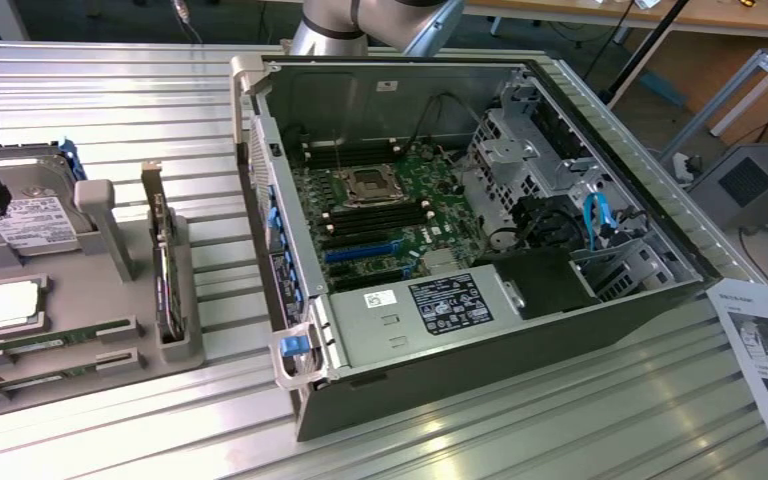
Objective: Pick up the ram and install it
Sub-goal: 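Pick up the ram and move it above insertion slot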
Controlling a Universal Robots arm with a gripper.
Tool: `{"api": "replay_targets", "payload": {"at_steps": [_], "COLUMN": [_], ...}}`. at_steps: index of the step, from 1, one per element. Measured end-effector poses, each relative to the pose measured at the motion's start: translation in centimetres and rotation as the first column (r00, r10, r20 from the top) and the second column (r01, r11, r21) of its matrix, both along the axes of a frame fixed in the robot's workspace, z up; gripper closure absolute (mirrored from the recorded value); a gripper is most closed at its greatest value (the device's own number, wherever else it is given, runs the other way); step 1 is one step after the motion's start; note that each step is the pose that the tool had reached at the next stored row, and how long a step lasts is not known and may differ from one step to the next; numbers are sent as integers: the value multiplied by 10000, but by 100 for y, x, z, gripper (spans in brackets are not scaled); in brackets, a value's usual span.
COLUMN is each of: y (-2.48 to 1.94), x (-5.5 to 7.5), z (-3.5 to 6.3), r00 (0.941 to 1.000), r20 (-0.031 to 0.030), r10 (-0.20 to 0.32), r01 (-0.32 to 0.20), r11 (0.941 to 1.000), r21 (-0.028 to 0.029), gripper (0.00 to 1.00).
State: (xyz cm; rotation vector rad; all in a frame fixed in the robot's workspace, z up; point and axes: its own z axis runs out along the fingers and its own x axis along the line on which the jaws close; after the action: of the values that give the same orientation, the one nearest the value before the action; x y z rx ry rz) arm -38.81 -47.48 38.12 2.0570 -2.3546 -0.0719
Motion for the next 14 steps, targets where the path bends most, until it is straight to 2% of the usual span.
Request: {"api": "replay_targets", "payload": {"at_steps": [6,14], "y": [-1,1], "x": [0,0], "z": [0,0], "r00": [9994,9994], "r20": [-1,1], "r10": [335,346], "r01": [-335,-346], "r11": [9994,9994], "r21": [0,16], "gripper": [89,89]}}
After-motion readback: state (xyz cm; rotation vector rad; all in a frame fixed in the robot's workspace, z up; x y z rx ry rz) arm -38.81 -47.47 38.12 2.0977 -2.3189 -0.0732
